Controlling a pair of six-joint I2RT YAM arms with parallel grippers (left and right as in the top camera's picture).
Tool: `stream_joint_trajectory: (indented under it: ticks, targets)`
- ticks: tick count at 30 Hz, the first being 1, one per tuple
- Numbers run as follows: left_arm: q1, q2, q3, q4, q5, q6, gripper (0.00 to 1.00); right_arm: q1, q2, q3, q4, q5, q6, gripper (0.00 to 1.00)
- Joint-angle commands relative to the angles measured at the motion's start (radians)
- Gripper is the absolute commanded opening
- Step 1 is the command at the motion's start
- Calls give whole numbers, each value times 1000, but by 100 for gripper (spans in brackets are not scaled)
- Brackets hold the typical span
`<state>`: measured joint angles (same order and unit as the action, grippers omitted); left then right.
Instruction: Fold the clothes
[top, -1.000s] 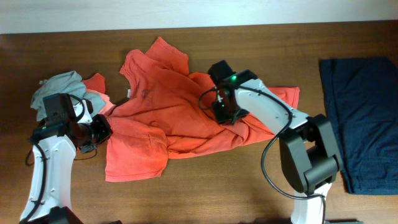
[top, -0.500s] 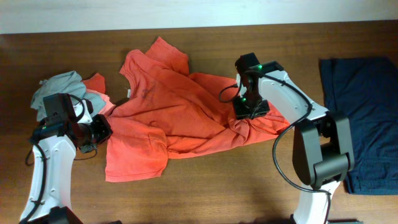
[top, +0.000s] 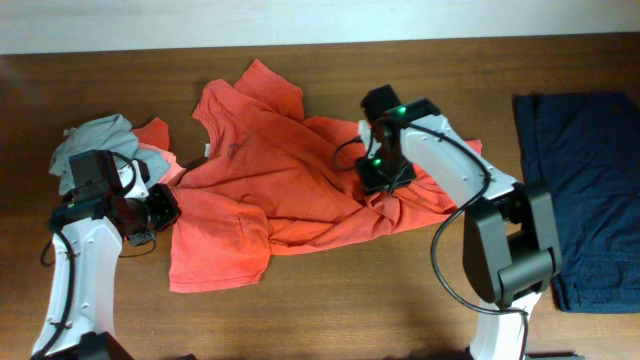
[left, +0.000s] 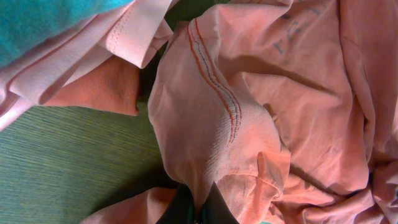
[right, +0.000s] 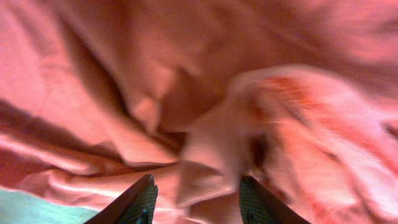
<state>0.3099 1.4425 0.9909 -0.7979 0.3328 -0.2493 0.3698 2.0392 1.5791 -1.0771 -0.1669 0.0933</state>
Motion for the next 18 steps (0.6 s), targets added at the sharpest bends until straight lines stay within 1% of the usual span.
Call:
stream_joint_trajectory:
  ticks: [1, 3, 6, 9, 13, 18]
  targets:
    - [-2, -9, -5, 0, -7, 20, 1, 57, -39, 18, 17, -5, -11, 49]
    - [-2, -9, -5, 0, -7, 20, 1, 78, -38, 16, 42, 11, -10, 49]
    - [-2, -9, -5, 0, -7, 20, 1, 82, -37, 16, 35, 31, 4, 48]
    - [-2, -9, -5, 0, -7, 20, 1, 73, -40, 16, -26, 129, 88, 48]
    - [-2, -9, -5, 1, -7, 20, 1, 61, -42, 16, -69, 131, 87, 48]
    - [-2, -9, -5, 1, -8, 20, 1, 60, -47, 17, -79, 132, 88, 48]
